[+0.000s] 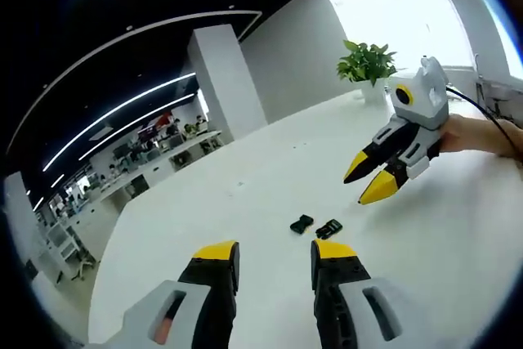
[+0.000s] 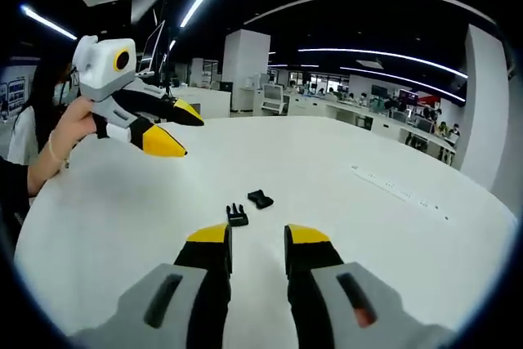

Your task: Snap the two parts of the plastic buckle together until the buckle closes and remains connected.

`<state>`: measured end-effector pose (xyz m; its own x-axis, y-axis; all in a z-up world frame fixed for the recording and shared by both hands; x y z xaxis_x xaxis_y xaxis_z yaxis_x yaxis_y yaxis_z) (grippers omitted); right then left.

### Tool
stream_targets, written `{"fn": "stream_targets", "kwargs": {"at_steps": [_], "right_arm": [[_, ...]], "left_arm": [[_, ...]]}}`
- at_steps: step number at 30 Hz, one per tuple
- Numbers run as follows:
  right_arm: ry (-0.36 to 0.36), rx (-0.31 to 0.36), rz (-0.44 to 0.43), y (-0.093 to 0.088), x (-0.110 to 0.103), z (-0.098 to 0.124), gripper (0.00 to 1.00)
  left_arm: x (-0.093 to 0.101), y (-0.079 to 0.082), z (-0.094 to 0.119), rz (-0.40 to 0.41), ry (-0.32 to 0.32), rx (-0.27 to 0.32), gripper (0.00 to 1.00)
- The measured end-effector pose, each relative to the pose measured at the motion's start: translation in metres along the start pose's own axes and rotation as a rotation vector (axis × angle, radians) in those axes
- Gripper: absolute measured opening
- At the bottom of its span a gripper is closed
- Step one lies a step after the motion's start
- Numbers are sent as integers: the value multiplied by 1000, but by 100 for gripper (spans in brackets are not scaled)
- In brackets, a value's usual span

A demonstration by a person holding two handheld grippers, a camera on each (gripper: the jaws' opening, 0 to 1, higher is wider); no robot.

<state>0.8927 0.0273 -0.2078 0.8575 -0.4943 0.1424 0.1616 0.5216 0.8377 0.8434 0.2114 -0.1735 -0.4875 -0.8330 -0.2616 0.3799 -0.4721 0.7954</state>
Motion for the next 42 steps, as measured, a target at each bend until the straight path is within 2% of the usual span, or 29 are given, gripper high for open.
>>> {"fn": "stream_targets", "kwargs": {"at_steps": [6,15,28,42], "right_arm": [[-3,-3,7,-5,-1,-3,26],[-7,-14,19,-11,-1,-5,26],[35,-1,39,-10,-9,-17,26],[74,42,-4,-5,-16,-32,23]], "left_arm": [[-1,-6,-4,18,-10,-24,35],[-2,-5,0,23,-8,-17,35],[-1,-5,1,31,-15,-15,36],[0,-5,2,36,-28,-9,36]]}}
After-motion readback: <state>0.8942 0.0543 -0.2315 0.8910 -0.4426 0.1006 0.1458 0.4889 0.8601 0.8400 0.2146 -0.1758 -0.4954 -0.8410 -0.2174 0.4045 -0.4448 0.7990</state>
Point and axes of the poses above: the point that each gripper's makers call its tool centre point, and the gripper's own axes: z roughly backward along the fingers, x roughly to its right, y roughly out of its top, the point moved 5 cm from there along z, roughly backward along the fingers, and after that the axes turned 11 degrees about -x, right-handed, at the moved point
